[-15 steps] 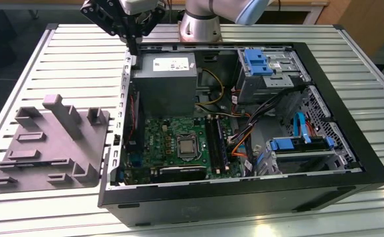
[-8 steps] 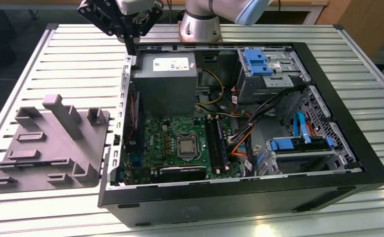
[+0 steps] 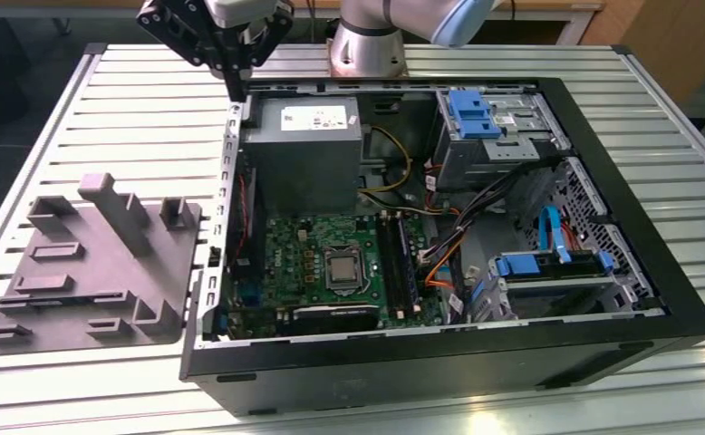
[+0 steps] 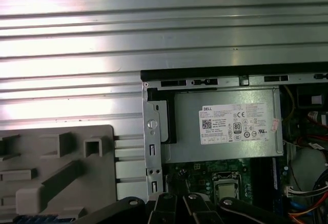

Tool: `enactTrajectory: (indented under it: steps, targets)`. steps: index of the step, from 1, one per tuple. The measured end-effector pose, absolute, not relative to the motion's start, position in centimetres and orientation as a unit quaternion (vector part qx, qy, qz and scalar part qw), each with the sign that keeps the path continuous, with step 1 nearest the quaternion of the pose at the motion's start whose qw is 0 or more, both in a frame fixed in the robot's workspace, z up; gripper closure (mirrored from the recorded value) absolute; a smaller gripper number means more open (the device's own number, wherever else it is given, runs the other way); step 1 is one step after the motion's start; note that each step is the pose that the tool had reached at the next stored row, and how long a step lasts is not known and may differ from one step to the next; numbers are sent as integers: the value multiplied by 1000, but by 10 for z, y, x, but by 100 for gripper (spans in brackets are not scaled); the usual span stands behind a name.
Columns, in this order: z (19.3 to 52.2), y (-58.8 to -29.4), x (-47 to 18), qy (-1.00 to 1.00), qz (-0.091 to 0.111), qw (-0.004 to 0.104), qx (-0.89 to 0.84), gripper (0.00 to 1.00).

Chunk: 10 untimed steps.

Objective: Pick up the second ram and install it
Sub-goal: 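Reach for the second ram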

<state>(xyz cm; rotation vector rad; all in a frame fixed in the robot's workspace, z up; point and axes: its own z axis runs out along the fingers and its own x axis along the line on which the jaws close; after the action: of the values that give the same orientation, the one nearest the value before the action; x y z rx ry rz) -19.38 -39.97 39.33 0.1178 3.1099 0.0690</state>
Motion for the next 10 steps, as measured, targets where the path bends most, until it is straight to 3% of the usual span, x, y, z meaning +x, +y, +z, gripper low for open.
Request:
enactTrajectory:
  steps: [10]
  targets:
    - [393,-406,-197,999,22,14,38,89]
